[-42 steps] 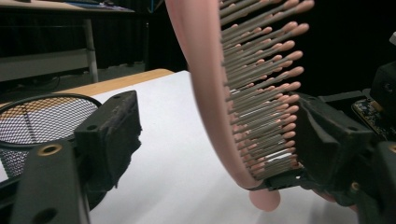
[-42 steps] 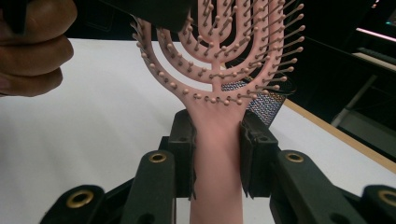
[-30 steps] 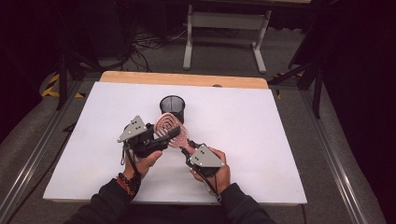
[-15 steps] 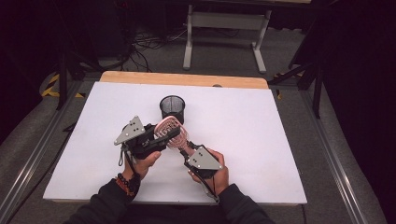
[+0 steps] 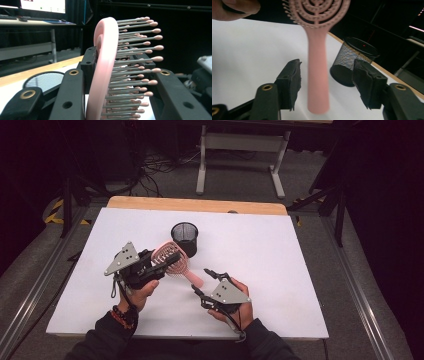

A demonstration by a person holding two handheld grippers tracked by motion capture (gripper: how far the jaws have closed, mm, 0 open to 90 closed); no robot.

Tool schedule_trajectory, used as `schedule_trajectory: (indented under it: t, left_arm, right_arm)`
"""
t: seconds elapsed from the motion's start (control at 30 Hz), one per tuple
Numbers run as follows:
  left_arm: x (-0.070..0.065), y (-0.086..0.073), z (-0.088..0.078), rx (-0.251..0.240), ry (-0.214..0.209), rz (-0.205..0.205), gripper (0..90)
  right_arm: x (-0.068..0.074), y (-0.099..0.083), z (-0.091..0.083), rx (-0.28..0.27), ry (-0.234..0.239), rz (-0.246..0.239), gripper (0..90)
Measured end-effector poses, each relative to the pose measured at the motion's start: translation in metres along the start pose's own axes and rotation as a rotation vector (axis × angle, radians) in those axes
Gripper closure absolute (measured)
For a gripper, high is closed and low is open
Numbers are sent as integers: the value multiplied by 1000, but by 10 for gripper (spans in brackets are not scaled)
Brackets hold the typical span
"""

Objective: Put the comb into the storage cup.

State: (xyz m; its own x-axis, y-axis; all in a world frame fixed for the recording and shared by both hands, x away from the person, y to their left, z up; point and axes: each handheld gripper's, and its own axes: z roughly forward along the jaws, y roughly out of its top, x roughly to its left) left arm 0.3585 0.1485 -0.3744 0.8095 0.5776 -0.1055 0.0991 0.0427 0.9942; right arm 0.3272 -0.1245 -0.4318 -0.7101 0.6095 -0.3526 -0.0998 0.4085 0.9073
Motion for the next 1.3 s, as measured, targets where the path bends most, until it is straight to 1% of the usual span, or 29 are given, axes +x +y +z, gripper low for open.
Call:
schedule_trajectory:
  t: [0.03,0.07,0.1,0.13,0.2,0.23,0.27,0.37,0.4,0.47,0.57,0.63,0.7,0.77,0.87,0.93,1.0,1.03,1.1,1.13,1.2,1.3]
  left_arm:
    - [0,0,-2,7,8,13,611]
    - [1,1,-4,11,22,42,611]
    - [1,2,-5,12,27,51,611]
    - [1,3,-7,13,27,54,611]
    - [1,5,-9,11,34,69,611]
    - [1,5,-9,11,34,69,611]
    - [1,5,-10,13,37,73,611]
    - [2,6,-12,14,41,79,612]
    - [3,7,-13,17,43,79,612]
    - [4,8,-14,13,45,76,611]
    - [7,9,-16,9,52,74,611]
    - [8,10,-18,9,57,72,612]
    - [10,11,-20,4,64,68,611]
    - [12,12,-21,3,69,67,611]
    - [14,13,-24,-7,79,60,612]
    - [16,14,-26,-9,81,61,612]
    - [16,15,-26,-13,83,57,612]
    - [17,16,-27,-13,82,62,611]
    - [17,17,-27,-14,84,66,611]
    - [17,18,-27,-17,84,63,611]
    - [18,21,-28,-17,86,67,611]
    - [21,26,-29,-30,92,65,612]
  right_arm:
    - [-3,0,-3,-6,2,5,370]
    - [-5,0,-5,-10,2,12,364]
    - [-7,0,-8,-16,6,19,348]
    - [-8,0,-9,-15,6,17,339]
    - [-11,-2,-13,-10,-10,8,329]
    - [-11,-2,-13,-10,-10,8,329]
    - [-13,-3,-16,-11,-11,14,321]
    - [-20,-6,-25,-11,-44,31,302]
    - [-21,-7,-27,-9,-57,32,300]
    - [-23,-9,-30,-9,-58,39,292]
    - [-28,-12,-36,0,-77,43,283]
    - [-32,-14,-41,0,-89,54,275]
    - [-35,-17,-43,6,-98,52,268]
    - [-37,-20,-48,14,-118,43,266]
    - [-40,-25,-52,17,-123,50,250]
    - [-43,-29,-56,15,-120,64,224]
    - [-44,-32,-59,14,-126,74,212]
    - [-45,-33,-61,17,-129,76,206]
    - [-47,-36,-64,30,-145,69,197]
    - [-48,-37,-65,28,-149,75,190]
    - [-50,-41,-69,42,-157,85,182]
    - [-53,-46,-74,55,-173,98,174]
